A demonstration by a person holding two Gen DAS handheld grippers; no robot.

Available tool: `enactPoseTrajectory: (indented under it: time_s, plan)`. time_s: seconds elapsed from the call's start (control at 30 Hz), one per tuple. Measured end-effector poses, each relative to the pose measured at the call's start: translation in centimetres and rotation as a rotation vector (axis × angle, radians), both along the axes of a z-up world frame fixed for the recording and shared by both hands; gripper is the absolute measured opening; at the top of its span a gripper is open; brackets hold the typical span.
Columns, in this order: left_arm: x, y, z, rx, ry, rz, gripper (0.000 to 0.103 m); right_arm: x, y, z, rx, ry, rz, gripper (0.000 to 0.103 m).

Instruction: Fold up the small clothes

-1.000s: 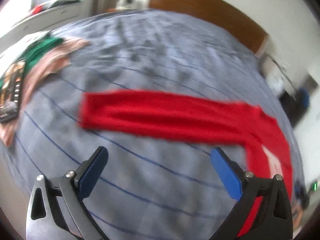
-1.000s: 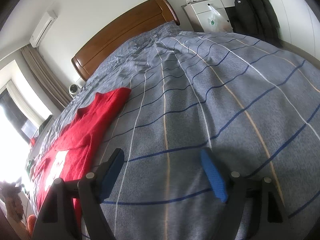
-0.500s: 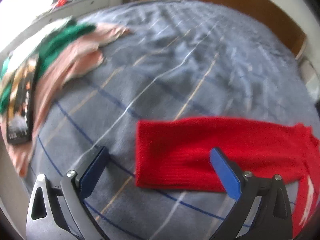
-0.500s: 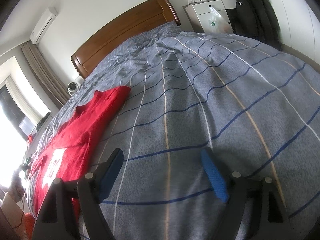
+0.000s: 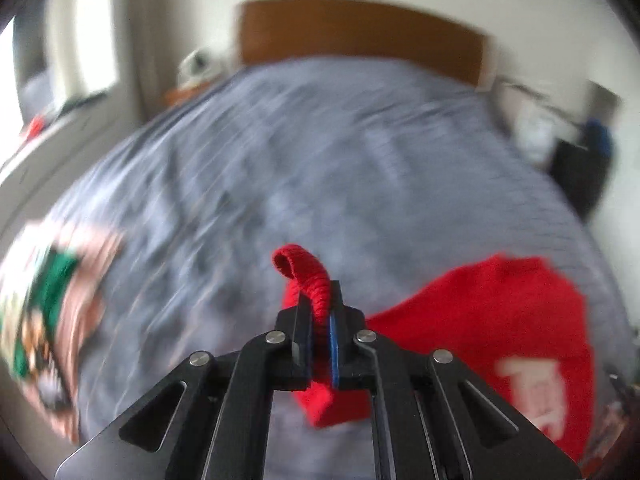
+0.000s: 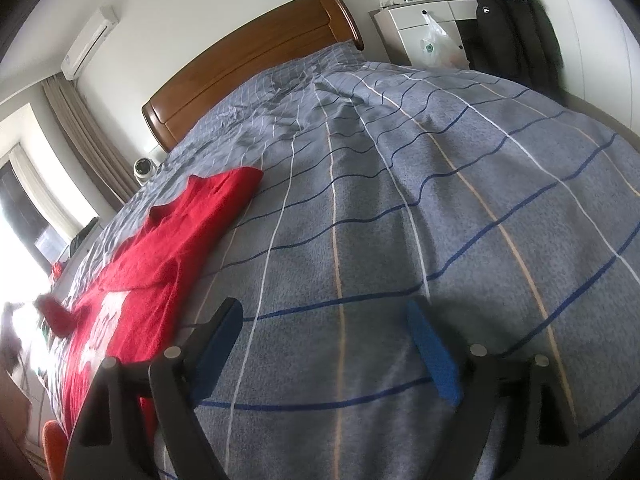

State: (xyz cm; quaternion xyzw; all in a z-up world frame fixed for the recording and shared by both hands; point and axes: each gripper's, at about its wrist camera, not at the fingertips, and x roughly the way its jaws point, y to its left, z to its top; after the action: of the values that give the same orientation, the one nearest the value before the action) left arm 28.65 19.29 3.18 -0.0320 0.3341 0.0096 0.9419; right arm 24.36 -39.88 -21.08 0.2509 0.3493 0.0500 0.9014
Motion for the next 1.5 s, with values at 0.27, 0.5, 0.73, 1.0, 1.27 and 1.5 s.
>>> enactPoseTrajectory:
  time_s: [0.27, 0.5, 0.73, 1.0, 1.27, 1.5]
  plan:
    - [0.4, -20.1, 4.3, -0.023, -0.092, -0.375, 0.005, -0.1, -0.2, 0.0, 0.007, -0.004, 0.003, 0.084]
    - [2.3, -28.7, -2.4, -0.033, 0.006, -0.509, 0.083, -0.2, -0.3, 0.0, 0.01, -0.007, 0.004, 0.084]
    - [0.4, -22.5, -5.4, 0.071, 0.023, -0.433, 0.083, -0.3, -0.2, 0.0, 0.017, -0.01, 0.011, 0.085]
    - [-1.7, -12.6, -13.4, 0.049, 0.166, -0.391, 0.081, -0.1, 0.0, 0.0, 0.003, -0.002, 0.016, 0.087]
    - [-2.2, -16.2, -18.0, 0.123, 0.147, -0.415, 0.018, -0.1, 0.2, 0.0, -0.014, -0.002, 0.014, 0.087]
    - [-3.1, -13.0, -18.6, 0.01, 0.099, -0.223, 0.004, -0.1, 0.3, 0.0, -0.01, -0.002, 0.015, 0.087]
